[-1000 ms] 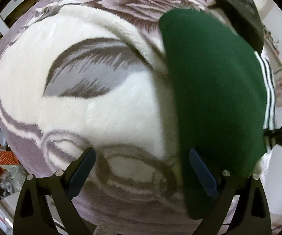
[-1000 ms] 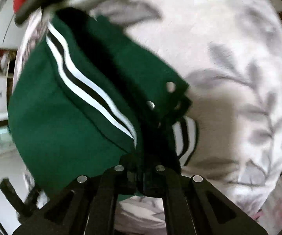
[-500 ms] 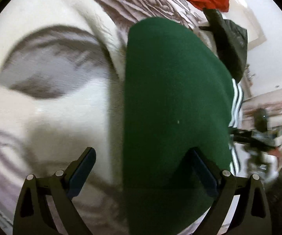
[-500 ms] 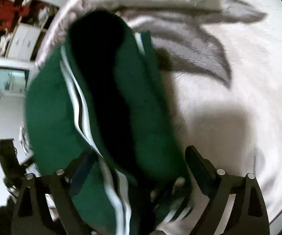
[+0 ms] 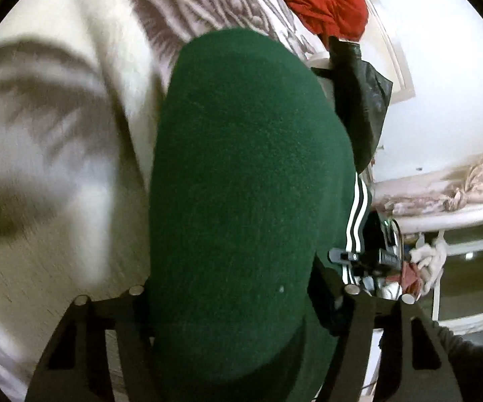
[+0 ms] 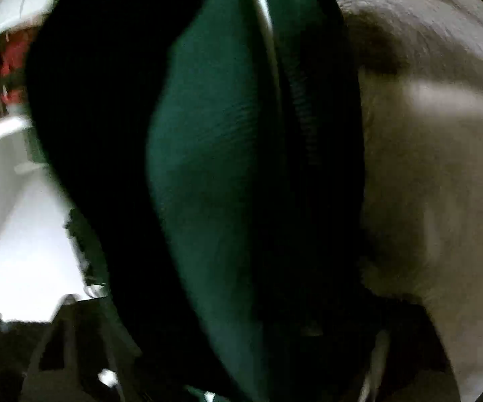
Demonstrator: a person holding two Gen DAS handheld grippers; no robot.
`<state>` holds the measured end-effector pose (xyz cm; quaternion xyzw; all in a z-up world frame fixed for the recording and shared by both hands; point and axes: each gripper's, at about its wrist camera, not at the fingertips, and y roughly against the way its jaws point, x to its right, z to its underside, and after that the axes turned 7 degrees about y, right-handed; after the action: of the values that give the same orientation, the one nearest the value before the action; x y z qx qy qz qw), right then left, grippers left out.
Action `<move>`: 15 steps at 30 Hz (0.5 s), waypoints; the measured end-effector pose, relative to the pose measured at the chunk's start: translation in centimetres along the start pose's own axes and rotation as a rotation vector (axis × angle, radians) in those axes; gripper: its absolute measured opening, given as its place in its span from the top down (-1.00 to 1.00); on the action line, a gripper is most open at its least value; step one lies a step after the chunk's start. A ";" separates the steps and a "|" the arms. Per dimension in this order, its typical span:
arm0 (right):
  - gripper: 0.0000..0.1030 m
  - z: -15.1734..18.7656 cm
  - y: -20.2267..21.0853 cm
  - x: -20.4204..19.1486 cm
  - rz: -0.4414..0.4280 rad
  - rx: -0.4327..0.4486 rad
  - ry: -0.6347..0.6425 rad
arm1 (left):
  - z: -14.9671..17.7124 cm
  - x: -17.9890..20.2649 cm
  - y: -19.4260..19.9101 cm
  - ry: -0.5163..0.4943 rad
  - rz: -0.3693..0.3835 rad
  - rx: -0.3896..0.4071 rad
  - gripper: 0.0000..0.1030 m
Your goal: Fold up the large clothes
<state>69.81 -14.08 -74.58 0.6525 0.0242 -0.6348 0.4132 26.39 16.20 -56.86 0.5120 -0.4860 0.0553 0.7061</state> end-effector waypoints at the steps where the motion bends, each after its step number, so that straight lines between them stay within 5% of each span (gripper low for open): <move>1: -0.02 0.9 0.1 -0.5 -0.024 0.027 -0.022 | -0.9 0.7 0.2 -0.036 -0.016 -0.013 -0.24; 6: 0.11 7.3 -0.2 -1.3 -0.186 0.207 -0.236 | -4.4 2.6 -1.5 -0.183 -0.021 -0.175 -0.24; 9: -0.30 9.2 -1.0 -0.3 -0.047 0.261 -0.235 | -5.4 1.4 -4.2 -0.208 -0.052 -0.287 -0.53; 11: -0.67 9.4 -1.9 1.0 -0.001 0.275 -0.215 | -6.0 0.6 -5.5 -0.160 -0.004 -0.324 -0.63; 15: -0.83 8.8 -3.7 2.0 -0.037 0.281 -0.198 | -6.4 0.8 -6.0 -0.157 0.029 -0.310 -0.61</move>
<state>61.02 -17.63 -76.90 0.6374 -0.0937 -0.7006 0.3067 34.28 18.05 -60.29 0.3927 -0.5497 -0.0500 0.7356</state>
